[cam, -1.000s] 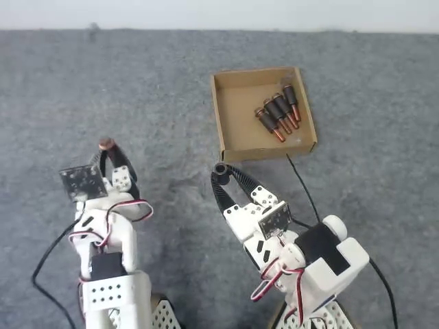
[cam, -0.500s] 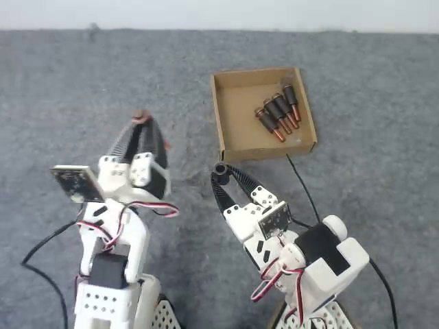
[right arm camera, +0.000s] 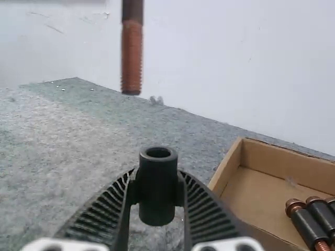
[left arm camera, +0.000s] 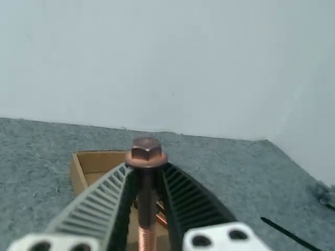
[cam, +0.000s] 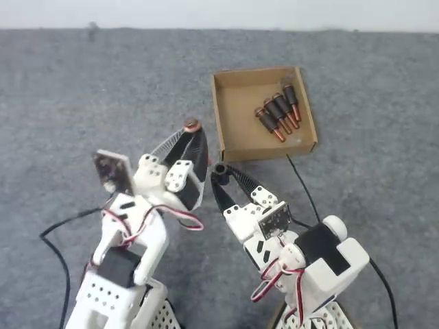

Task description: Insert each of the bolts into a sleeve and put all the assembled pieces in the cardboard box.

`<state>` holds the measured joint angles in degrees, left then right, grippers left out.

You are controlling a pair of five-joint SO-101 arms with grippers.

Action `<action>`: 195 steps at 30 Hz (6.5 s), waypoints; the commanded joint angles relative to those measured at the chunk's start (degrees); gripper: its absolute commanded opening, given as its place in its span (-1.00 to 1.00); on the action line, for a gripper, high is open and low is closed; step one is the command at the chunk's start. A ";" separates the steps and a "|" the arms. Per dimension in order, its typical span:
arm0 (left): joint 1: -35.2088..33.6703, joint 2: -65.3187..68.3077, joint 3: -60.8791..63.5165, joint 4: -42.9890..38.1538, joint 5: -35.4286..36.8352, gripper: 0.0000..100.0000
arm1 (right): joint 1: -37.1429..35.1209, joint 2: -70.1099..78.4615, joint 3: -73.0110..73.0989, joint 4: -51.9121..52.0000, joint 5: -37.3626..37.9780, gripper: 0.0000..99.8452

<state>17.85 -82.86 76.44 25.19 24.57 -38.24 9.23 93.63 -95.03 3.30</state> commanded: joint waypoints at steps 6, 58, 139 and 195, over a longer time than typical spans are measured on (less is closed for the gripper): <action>2.29 16.44 -12.00 -3.60 0.26 -0.98 | 0.75 -0.31 1.32 -1.10 -0.44 -0.99; 3.25 9.14 6.29 -12.92 -2.29 -0.98 | 2.51 -0.84 1.41 1.54 -0.44 -0.99; -7.38 8.62 6.02 -12.66 -1.05 -0.96 | 5.67 -0.31 -0.62 2.07 -0.35 -0.99; -36.31 -19.25 20.26 32.97 -21.36 -0.98 | 20.26 -0.92 -12.92 1.19 0.00 -0.99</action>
<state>-18.11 -102.46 97.27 57.89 4.09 -21.63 9.49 87.03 -92.31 3.38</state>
